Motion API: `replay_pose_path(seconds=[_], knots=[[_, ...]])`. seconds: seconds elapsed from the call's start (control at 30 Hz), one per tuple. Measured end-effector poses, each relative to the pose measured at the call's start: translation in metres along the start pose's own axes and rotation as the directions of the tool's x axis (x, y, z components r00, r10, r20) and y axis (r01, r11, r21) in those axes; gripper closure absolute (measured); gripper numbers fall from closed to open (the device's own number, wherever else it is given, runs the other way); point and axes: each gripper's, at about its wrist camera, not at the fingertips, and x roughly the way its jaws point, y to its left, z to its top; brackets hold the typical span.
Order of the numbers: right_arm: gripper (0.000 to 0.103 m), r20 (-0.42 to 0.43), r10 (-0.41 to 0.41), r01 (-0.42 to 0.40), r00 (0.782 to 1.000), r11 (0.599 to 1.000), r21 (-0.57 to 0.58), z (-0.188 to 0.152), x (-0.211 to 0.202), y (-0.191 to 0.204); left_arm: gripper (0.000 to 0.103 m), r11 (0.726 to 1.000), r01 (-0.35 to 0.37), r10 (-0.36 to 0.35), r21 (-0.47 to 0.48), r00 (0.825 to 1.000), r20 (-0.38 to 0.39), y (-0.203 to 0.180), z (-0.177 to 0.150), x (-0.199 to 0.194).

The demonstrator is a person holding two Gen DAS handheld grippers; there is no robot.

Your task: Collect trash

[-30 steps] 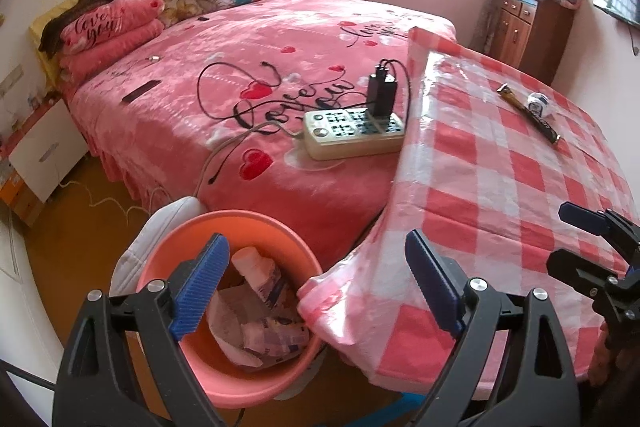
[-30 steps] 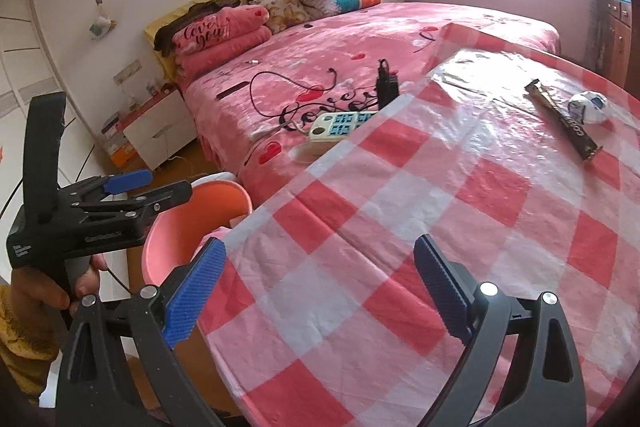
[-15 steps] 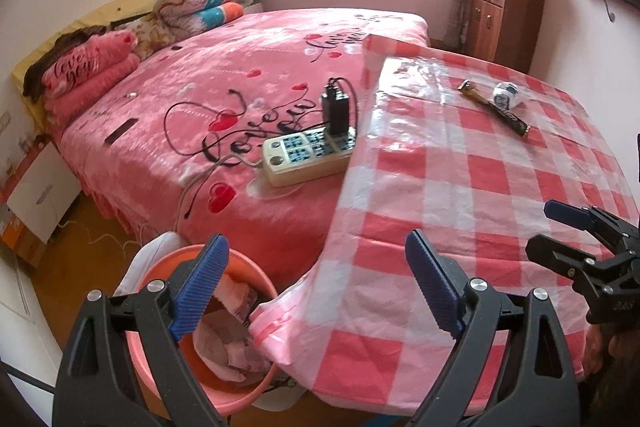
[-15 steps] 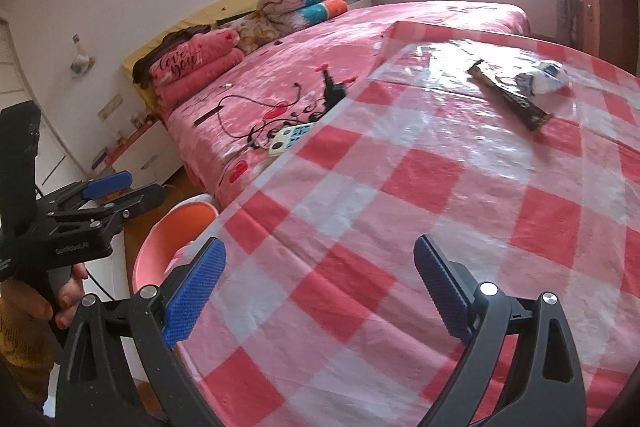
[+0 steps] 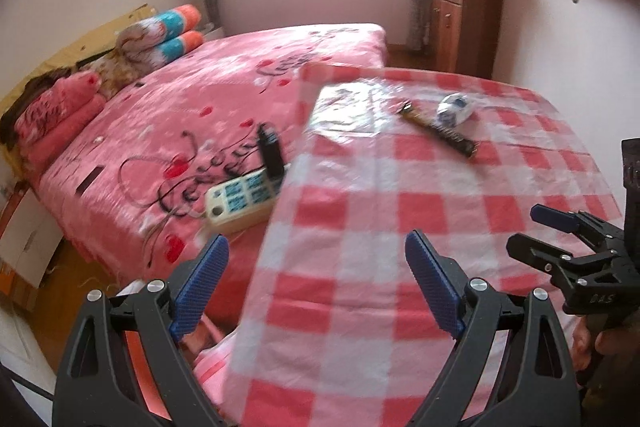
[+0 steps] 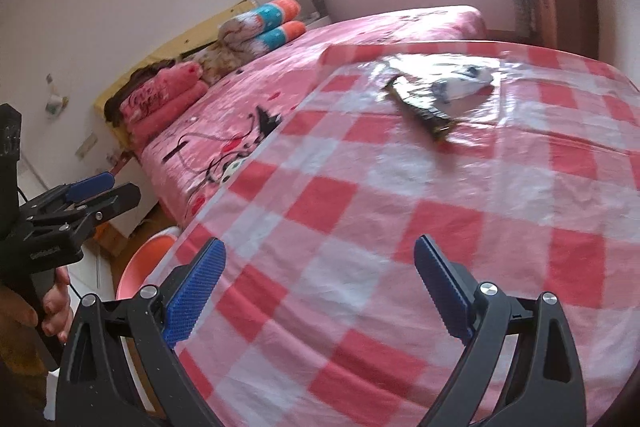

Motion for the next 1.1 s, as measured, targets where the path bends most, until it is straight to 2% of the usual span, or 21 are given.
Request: replay_pose_path(seconds=[0.27, 0.43, 0.6, 0.73, 0.87, 1.1], knots=[[0.009, 0.036, -0.075, 0.071, 0.997, 0.993, 0.092, 0.009, -0.022, -0.052, 0.013, 0.991, 0.069, -0.076, 0.117, 0.995, 0.062, -0.068, 0.045, 0.008], [0.009, 0.037, -0.091, 0.084, 0.995, 0.983, 0.165, 0.01, -0.029, -0.08, 0.013, 0.975, 0.111, -0.124, 0.195, 0.99, 0.06, -0.109, 0.071, 0.027], [0.009, 0.035, -0.118, 0.107, 0.992, 0.97, 0.22, 0.011, -0.036, -0.106, 0.013, 0.955, 0.162, -0.168, 0.248, 0.986, 0.002, -0.151, 0.097, 0.069], [0.009, 0.021, -0.13, 0.121, 0.991, 0.962, 0.246, 0.008, -0.038, -0.12, 0.013, 0.949, 0.174, -0.166, 0.264, 0.985, -0.054, -0.175, 0.111, 0.109], [0.009, 0.015, -0.118, 0.11, 0.993, 0.959, 0.261, 0.006, -0.04, -0.125, 0.013, 0.953, 0.161, -0.14, 0.256, 0.985, -0.097, -0.19, 0.122, 0.152], [0.009, -0.002, -0.109, 0.105, 0.994, 0.958, 0.267, 0.004, -0.035, -0.131, 0.013, 0.961, 0.179, -0.147, 0.211, 0.976, -0.158, -0.199, 0.137, 0.21]])
